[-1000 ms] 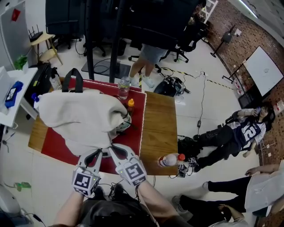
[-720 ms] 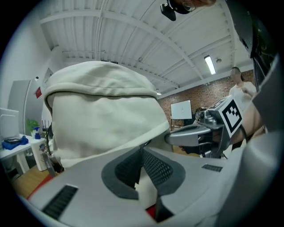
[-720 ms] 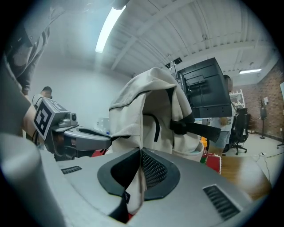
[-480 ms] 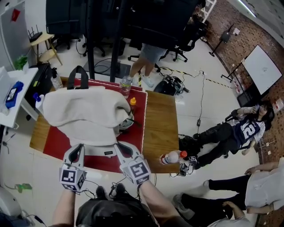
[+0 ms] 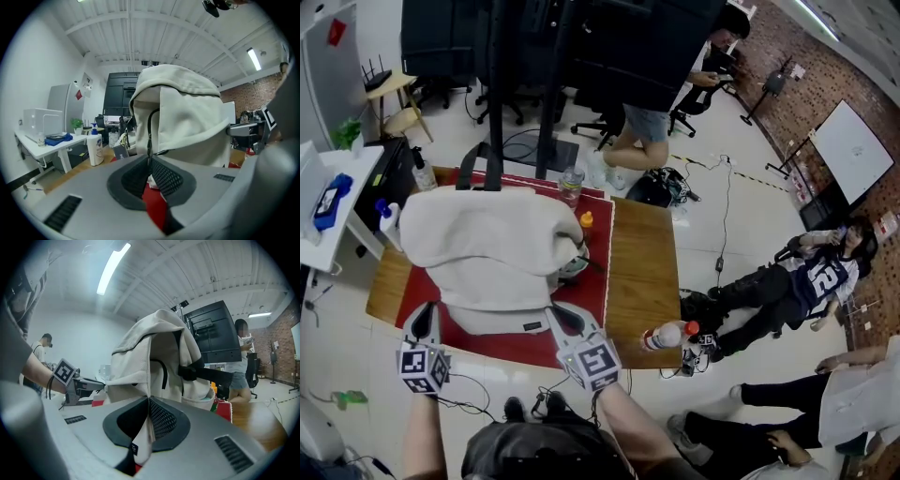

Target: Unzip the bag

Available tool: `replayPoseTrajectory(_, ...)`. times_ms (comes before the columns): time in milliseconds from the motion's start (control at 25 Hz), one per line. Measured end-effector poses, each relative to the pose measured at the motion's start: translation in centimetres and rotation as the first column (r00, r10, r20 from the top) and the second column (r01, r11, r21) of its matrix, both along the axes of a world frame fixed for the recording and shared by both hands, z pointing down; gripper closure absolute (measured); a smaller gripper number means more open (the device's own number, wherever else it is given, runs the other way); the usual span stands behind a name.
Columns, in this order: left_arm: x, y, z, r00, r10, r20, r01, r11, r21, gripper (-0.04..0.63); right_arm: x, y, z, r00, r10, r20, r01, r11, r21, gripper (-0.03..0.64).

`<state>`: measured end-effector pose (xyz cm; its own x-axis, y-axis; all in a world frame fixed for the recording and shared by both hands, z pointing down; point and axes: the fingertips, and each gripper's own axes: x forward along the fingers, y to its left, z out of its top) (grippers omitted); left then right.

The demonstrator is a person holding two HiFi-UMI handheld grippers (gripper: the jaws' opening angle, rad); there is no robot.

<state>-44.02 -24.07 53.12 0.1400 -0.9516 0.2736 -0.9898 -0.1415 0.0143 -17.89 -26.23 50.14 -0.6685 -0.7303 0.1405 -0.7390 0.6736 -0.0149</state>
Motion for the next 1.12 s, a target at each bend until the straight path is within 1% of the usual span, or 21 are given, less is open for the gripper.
replayPoseTrajectory(120, 0.3, 0.0, 0.2, 1.000, -0.004, -0.008, 0.004, 1.000, -0.007, 0.551, 0.1, 0.1, 0.0, 1.000, 0.016, -0.002, -0.016, 1.000, -0.004, 0.586)
replayPoseTrajectory(280, 1.0, 0.5, 0.8, 1.000, 0.007, 0.024, -0.007, 1.000, -0.005, 0.551, 0.1, 0.2, 0.2, 0.999, 0.048, 0.000, -0.048, 0.999, 0.000, 0.586)
replayPoseTrajectory(360, 1.2, 0.9, 1.2, 1.000, 0.012, 0.028, -0.012, 1.000, -0.005, 0.547, 0.1, 0.2, 0.5, 0.997, 0.073, -0.009, -0.072, 0.997, 0.007, 0.584)
replayPoseTrajectory(440, 1.2, 1.3, 1.3, 1.000, 0.006, 0.005, -0.006, 1.000, -0.006, 0.488, 0.3, 0.2, 0.7, 0.995, 0.098, -0.011, -0.098, 0.995, 0.000, 0.577)
replayPoseTrajectory(560, 1.2, 2.0, 0.9, 0.999, 0.000, -0.034, 0.000, 1.000, -0.002, 0.457, 1.1, 0.5, 0.5, 0.990, 0.138, 0.018, -0.138, 0.990, -0.018, 0.548)
replayPoseTrajectory(680, 2.0, 2.6, -0.2, 0.998, 0.040, -0.048, -0.040, 0.999, 0.007, 0.456, 1.6, 1.1, -0.5, 0.984, 0.170, 0.059, -0.169, 0.985, -0.025, 0.509)
replayPoseTrajectory(800, 3.6, 2.7, -2.8, 0.994, 0.075, -0.081, -0.070, 0.995, 0.074, 0.457, 2.1, 1.7, -2.3, 0.976, 0.202, 0.084, -0.204, 0.979, 0.007, 0.511)
replayPoseTrajectory(840, 4.1, 2.7, -3.7, 0.992, 0.085, -0.090, -0.076, 0.992, 0.099, 0.462, 2.2, 1.9, -2.9, 0.973, 0.211, 0.091, -0.214, 0.977, 0.024, 0.517)
replayPoseTrajectory(920, 5.2, 2.6, -5.1, 0.990, 0.105, -0.098, -0.092, 0.986, 0.137, 0.508, 2.2, 2.3, -3.7, 0.970, 0.221, 0.101, -0.227, 0.972, 0.052, 0.547)
replayPoseTrajectory(1000, 6.1, 2.6, -6.0, 0.987, 0.126, -0.103, -0.109, 0.981, 0.158, 0.539, 2.2, 2.6, -4.3, 0.966, 0.232, 0.109, -0.241, 0.968, 0.071, 0.601)
replayPoseTrajectory(1080, 7.0, 2.6, -6.6, 0.983, 0.150, -0.109, -0.130, 0.977, 0.170, 0.566, 2.1, 2.8, -4.9, 0.963, 0.237, 0.124, -0.249, 0.965, 0.086, 0.612)
replayPoseTrajectory(1120, 7.5, 2.6, -6.9, 0.981, 0.162, -0.111, -0.142, 0.975, 0.173, 0.566, 2.1, 2.9, -5.2, 0.962, 0.239, 0.131, -0.251, 0.964, 0.090, 0.614)
